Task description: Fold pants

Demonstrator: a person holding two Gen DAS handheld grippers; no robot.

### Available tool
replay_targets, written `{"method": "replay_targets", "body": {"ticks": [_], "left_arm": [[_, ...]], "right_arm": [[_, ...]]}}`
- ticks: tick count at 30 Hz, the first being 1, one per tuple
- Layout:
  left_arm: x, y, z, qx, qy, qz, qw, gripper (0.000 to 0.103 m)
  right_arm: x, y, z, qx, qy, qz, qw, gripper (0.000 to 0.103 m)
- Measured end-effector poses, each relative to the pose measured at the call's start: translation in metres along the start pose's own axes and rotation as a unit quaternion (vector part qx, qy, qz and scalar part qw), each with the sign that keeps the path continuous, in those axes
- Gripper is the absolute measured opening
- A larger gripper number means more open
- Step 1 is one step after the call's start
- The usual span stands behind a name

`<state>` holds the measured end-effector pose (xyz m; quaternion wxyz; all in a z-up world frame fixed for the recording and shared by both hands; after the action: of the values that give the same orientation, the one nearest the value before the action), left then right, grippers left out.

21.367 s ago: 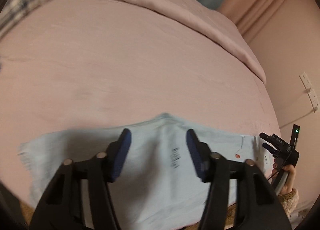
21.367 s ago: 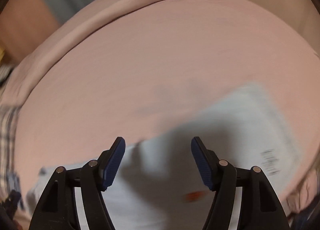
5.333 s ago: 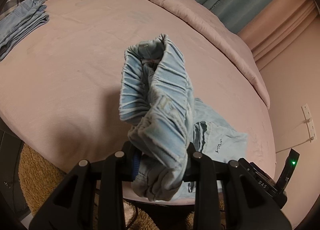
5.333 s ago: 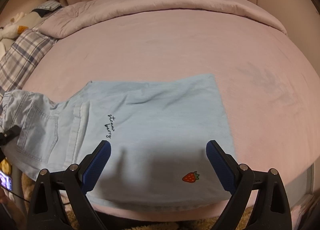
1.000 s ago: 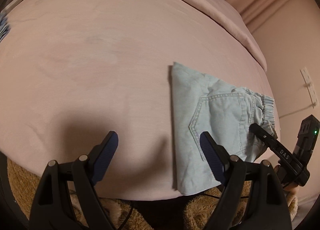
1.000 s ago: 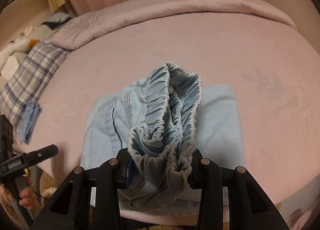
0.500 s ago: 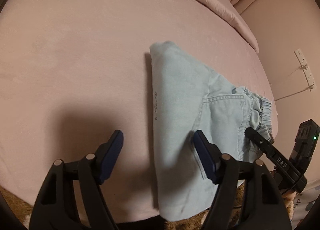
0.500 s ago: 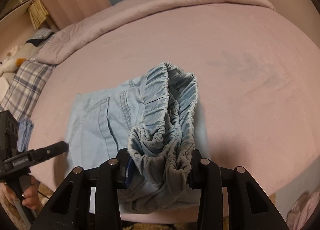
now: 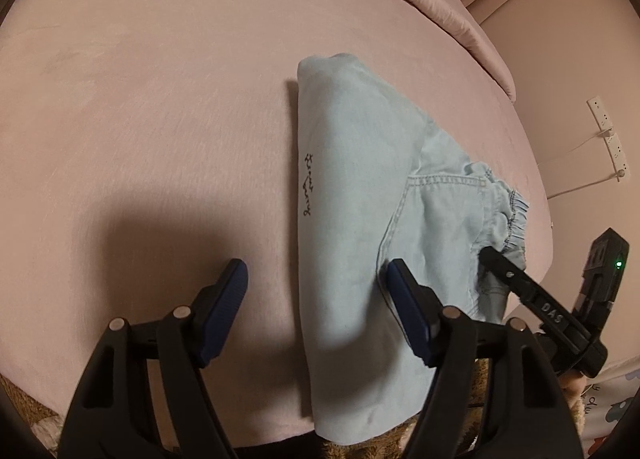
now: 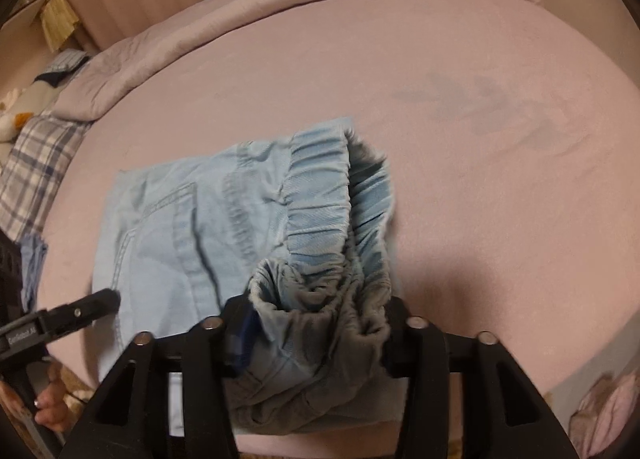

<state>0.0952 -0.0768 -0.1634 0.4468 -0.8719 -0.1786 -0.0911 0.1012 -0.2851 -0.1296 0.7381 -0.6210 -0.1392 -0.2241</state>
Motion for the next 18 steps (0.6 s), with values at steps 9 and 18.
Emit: {"method": "replay_targets", "body": {"ticks": [9,18], "left_arm": [[0.002,0.007,-0.007,0.003,-0.001,0.000,1.0000,0.074],[-0.002,0.018,-0.017,0.001,0.011,0.007,0.9999,0.076]], "right_arm": [[0.001,-0.009,-0.030,0.054,0.039,0.000,0.998,0.087],[-0.011,0.010,-0.019,0.097,0.035,0.027,0.994,0.087]]}}
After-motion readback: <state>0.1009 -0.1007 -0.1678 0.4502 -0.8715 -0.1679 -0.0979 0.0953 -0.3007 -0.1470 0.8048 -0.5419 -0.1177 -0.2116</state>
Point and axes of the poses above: each gripper's, at about its wrist camera, not at the fingertips, and y roughly the way its jaws point, z to its left, x to its top, the point moved 3 cm from there along y, roughly the way its jaws point, and after that the axes turned 8 degrees about -x, right-handed, at the moved point
